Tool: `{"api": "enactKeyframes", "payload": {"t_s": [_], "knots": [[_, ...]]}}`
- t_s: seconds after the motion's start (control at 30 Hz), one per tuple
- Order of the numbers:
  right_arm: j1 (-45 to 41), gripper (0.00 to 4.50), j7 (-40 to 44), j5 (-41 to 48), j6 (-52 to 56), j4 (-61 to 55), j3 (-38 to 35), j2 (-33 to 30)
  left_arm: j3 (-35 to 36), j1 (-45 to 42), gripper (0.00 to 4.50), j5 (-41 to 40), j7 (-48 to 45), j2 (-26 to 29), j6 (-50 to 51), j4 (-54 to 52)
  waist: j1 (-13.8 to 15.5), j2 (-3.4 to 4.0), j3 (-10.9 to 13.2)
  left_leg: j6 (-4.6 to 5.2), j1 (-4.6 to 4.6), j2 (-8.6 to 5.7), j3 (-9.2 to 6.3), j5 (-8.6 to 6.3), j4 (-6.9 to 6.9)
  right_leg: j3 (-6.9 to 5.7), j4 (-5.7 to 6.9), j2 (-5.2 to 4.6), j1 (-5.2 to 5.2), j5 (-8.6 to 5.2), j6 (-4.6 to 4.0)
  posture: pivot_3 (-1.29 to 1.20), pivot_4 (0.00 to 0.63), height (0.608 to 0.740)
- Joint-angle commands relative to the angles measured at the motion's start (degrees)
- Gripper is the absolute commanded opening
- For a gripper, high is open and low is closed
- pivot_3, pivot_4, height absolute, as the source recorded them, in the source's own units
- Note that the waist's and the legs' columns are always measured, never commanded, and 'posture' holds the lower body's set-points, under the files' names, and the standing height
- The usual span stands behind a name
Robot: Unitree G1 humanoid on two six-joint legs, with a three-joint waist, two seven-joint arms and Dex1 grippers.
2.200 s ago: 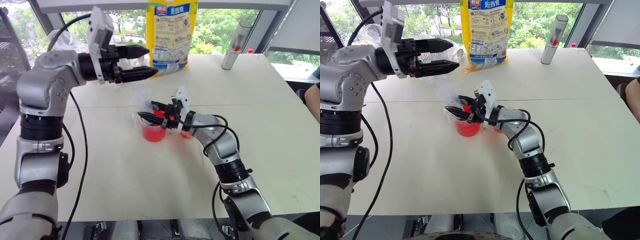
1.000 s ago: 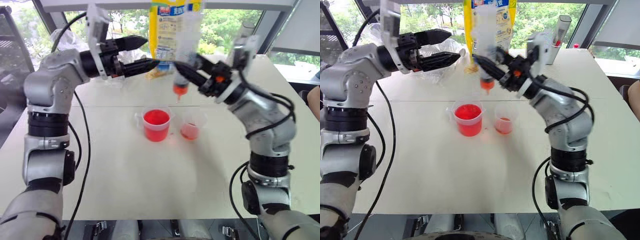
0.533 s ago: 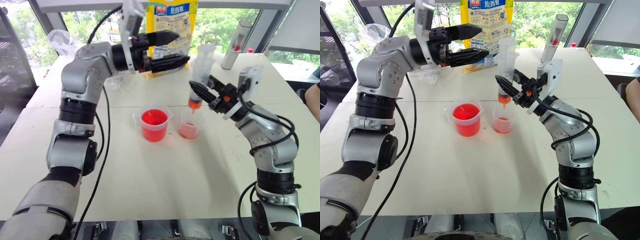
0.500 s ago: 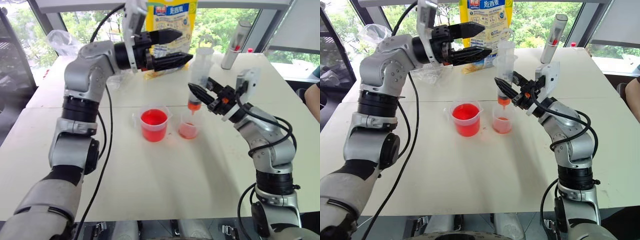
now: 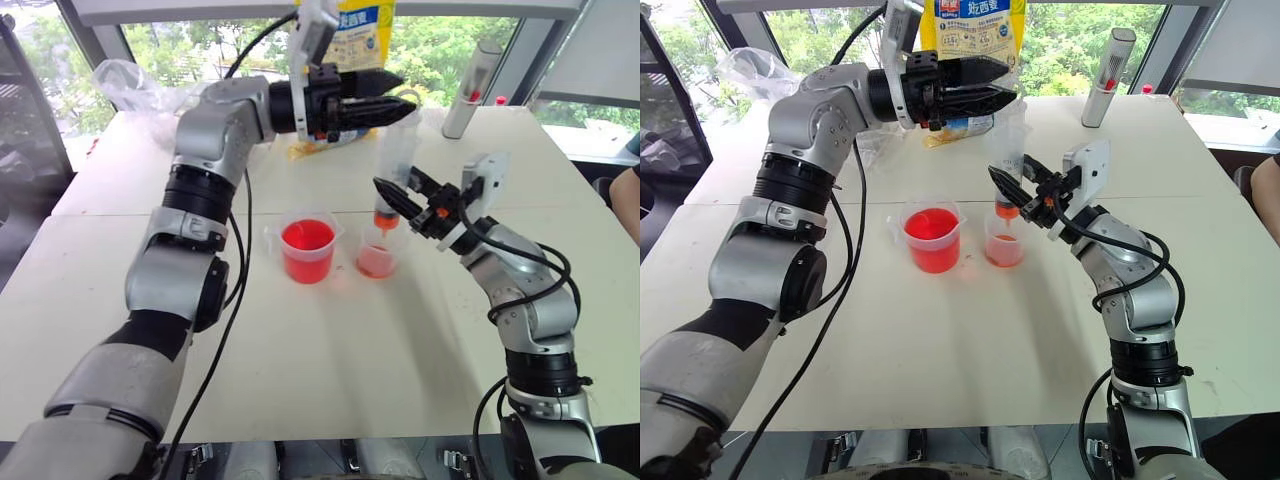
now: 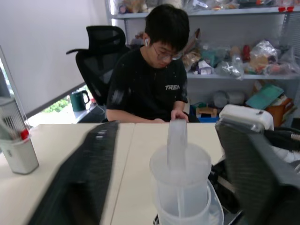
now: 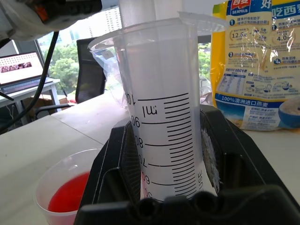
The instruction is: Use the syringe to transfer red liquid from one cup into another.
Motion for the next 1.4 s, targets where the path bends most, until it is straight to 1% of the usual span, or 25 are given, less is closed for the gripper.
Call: {"api": "enactKeyframes", "payload": {"t_s": [0.03,0.1,0.13,0.8,1.4], "knots": [[-0.7,1.4,-0.3,0.1,-1.5,-1.6,-0.4,0.2,0.0,-1.8,1.14,1.0,-1.1,-0.3,-0.9,-0.5,0.0,0.0,0.0,0.0,-0.03,0.0,0.0,0.0,0.01,0.01,-0.01,0.0,0.0,0.0,0.0,0.0,0.15,0.74],[-0.7,1.4,-0.3,0.1,-1.5,-1.6,-0.3,0.1,0.2,-1.8,0.2,1.2,-1.4,-0.5,-0.9,-0.4,0.0,0.0,0.0,0.0,-0.04,0.0,0.0,0.0,0.01,0.01,-0.01,0.0,0.0,0.0,0.0,0.0,0.15,0.74],[-0.8,1.4,-0.2,0.1,-1.5,-1.5,-0.4,0.1,0.3,-1.8,0.08,1.4,-1.5,-0.6,-0.9,-0.3,0.0,0.0,0.0,0.0,-0.04,0.0,0.0,0.0,0.01,0.01,-0.01,0.0,0.0,0.0,0.0,0.0,0.15,0.74],[-4.0,1.4,-0.9,1.9,1.0,-3.7,-2.6,-2.2,-2.7,1.3,0.08,5.4,-3.6,-3.9,-1.4,0.5,0.0,0.0,0.0,0.0,-0.03,-0.01,0.0,0.0,0.01,0.01,-0.01,0.0,0.0,0.0,0.0,0.0,0.15,0.74],[-6.0,1.4,-2.6,6.5,5.8,-7.5,-5.4,-4.1,-4.7,6.7,0.08,6.9,-4.3,-5.2,0.1,-3.1,0.0,0.0,0.0,0.0,-0.03,0.0,0.0,0.0,0.02,0.02,0.0,0.0,0.01,0.0,0.0,0.0,0.15,0.74]]}}
